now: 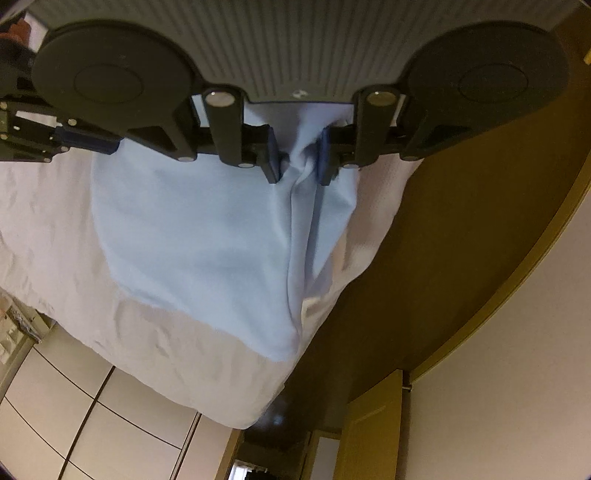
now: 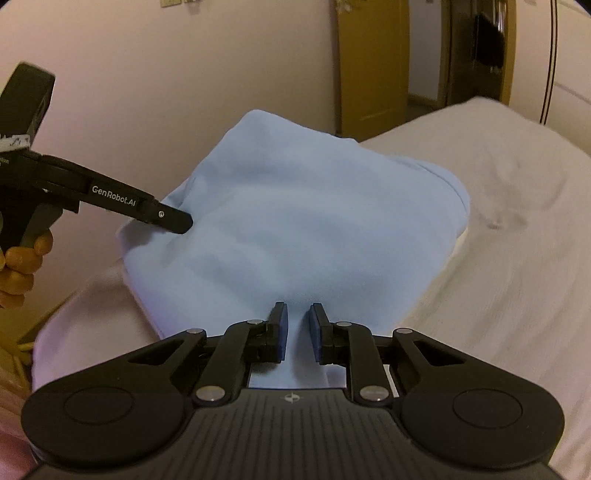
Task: Fold clothes
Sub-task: 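Lower the sweatshirt onto the cream folded cloth with both grippers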
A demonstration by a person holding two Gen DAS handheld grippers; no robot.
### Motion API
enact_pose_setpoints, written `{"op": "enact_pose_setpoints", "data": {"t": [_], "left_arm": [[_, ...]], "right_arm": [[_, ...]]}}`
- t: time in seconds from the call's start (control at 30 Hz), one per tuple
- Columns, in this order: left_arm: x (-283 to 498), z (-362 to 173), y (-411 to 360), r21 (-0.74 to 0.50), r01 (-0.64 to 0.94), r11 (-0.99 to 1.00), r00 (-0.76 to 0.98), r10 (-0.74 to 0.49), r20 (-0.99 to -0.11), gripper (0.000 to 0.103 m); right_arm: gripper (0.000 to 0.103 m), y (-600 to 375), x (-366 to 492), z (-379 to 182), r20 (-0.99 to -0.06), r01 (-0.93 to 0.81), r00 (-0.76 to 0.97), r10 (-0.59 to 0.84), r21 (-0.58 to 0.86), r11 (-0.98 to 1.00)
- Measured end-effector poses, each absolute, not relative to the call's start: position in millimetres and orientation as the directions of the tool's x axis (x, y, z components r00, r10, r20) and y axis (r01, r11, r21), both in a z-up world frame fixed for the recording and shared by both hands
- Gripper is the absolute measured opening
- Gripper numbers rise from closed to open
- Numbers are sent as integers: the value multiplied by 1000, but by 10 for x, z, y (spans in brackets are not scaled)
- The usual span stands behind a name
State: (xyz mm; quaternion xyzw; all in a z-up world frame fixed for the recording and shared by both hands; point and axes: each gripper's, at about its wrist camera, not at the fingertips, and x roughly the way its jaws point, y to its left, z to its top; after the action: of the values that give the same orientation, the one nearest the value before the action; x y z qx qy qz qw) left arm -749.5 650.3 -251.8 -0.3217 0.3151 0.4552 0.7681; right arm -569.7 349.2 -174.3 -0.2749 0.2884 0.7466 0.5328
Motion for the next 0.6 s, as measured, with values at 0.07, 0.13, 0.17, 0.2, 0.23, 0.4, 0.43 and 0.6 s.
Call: {"op": "enact_pose_setpoints", "data": {"t": [0.07,0.13,0.17,0.2,0.23,0.4,0.43,0.6], "left_arm": [[-7482,-2313,6451,-197,-892,407,400,508,-763,19],[-7468,-2125,6439,-196,-878,437,425,521,-740,19],[-7437,-2064,6485,-202,-871,448,439,525,-729,19],[-7405,-2003,6531,-209,-864,458,453,528,-718,19],[-7369,-1994,6610,-217,-858,466,466,525,-712,19],[-7220,-2149,7093,-254,-830,497,505,477,-719,17],[-7186,-2202,7175,-248,-826,506,504,466,-727,18],[-7063,-2501,7449,-207,-819,535,472,423,-773,18]], "right_arm": [[21,3477,-5552,-1592,-694,-950,-312,649,207,-235],[21,3462,-5426,-1448,-657,-948,-317,684,251,-198],[21,3467,-5378,-1393,-645,-949,-309,699,261,-178],[21,3491,-5342,-1355,-641,-950,-300,707,269,-159],[21,3525,-5328,-1344,-641,-950,-295,709,279,-142],[21,3781,-5409,-1468,-701,-963,-212,681,269,-24],[21,3812,-5385,-1490,-698,-963,-192,690,270,4],[21,4041,-5190,-1639,-680,-957,-181,711,288,31]]}}
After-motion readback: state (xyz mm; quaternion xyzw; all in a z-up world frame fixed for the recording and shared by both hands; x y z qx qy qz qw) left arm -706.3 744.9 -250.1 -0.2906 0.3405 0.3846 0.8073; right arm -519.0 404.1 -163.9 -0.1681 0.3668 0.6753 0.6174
